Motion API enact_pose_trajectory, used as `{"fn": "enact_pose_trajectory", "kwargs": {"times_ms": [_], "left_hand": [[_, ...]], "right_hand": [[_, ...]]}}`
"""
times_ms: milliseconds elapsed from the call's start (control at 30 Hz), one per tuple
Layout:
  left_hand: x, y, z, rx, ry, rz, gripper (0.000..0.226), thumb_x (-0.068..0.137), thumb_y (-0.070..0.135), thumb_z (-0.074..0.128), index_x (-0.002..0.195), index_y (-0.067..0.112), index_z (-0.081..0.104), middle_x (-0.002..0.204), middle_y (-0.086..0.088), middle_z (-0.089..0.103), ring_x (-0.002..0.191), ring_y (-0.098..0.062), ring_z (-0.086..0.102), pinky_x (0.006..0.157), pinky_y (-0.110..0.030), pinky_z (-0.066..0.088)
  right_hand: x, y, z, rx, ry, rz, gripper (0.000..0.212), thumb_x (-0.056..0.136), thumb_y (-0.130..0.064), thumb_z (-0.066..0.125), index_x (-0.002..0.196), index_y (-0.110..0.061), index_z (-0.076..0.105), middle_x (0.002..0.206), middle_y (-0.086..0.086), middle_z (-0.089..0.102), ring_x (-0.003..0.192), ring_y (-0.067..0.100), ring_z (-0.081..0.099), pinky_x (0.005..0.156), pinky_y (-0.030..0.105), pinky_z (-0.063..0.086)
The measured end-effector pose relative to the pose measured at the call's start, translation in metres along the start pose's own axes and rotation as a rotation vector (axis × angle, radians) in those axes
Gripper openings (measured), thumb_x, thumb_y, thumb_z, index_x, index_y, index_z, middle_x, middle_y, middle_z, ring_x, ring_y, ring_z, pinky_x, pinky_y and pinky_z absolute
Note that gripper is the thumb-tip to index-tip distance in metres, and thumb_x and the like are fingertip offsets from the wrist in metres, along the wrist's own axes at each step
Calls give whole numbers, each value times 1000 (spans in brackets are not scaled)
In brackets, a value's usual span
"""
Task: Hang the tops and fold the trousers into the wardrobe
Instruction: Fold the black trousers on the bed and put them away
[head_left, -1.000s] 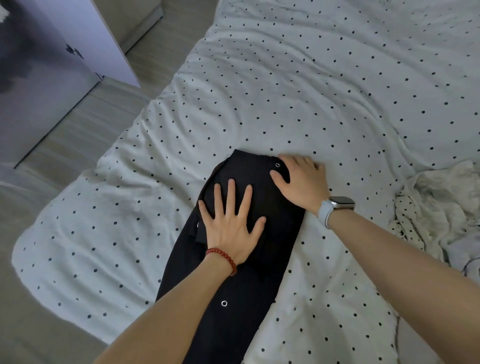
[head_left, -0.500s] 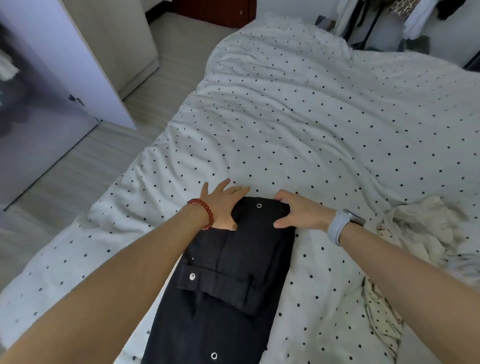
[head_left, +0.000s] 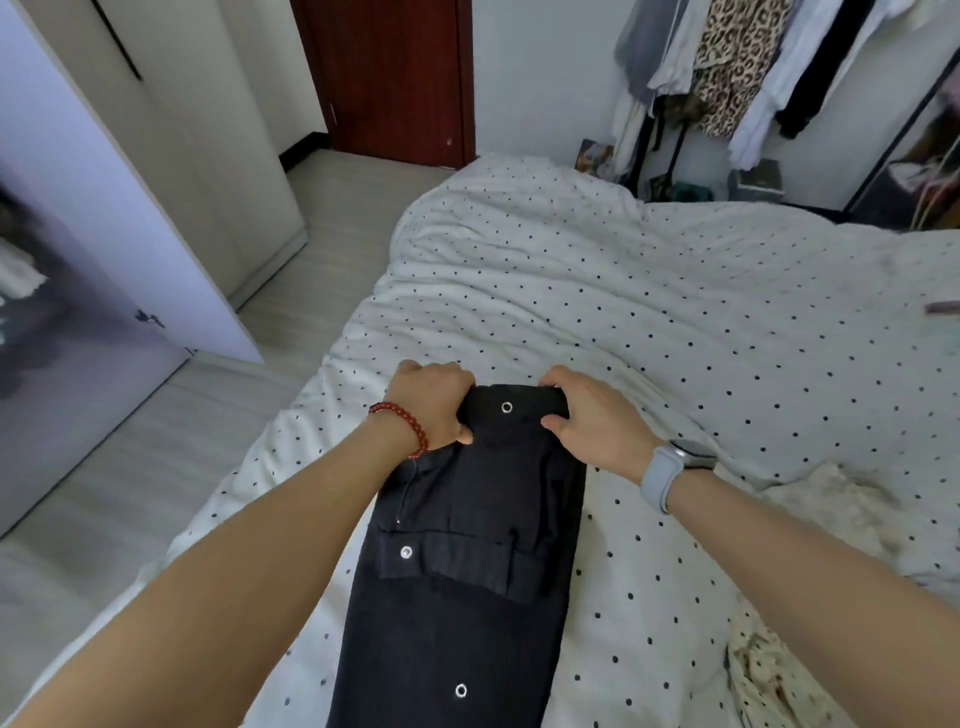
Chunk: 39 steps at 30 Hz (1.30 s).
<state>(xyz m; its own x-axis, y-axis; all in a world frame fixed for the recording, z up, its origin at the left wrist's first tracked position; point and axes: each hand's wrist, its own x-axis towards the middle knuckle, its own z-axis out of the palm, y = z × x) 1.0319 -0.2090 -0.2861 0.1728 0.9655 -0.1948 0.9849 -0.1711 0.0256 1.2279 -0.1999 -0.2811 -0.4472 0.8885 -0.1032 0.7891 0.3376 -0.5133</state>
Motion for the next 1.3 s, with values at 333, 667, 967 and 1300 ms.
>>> {"fn": "enact_pose_trajectory", "kwargs": {"times_ms": [333,667,967,1300], "left_hand": [[-21,13,27,45,647,-11,45,43,16,86,80,11,61,78,-4,59,71,-25,59,82,-32,31],[-156,12,91,-40,459,182,71,37,11,83,96,13,43,126,-11,59,109,-25,47,80,-37,40],[-223,10,173,-268,219,216,37,62,16,66,95,18,51,133,-10,54,119,-23,40,79,-41,54],[-170,59,165,-325,279,-219,55,92,36,27,142,16,36,148,-12,35,136,-36,32,108,-53,29]], "right_hand": [[-24,4,11,-309,449,-274,26,66,-5,77,89,-9,66,80,7,61,65,29,60,49,29,45],[-145,-15,91,-257,371,-494,44,59,-7,76,98,-14,55,85,8,61,71,26,60,60,32,50],[-201,1,176,-304,-85,-384,44,65,-31,79,103,-16,63,98,1,60,96,19,53,75,28,55],[-135,-8,174,-333,223,-101,50,92,-28,30,136,-8,43,142,20,41,133,37,36,108,52,28]]}}
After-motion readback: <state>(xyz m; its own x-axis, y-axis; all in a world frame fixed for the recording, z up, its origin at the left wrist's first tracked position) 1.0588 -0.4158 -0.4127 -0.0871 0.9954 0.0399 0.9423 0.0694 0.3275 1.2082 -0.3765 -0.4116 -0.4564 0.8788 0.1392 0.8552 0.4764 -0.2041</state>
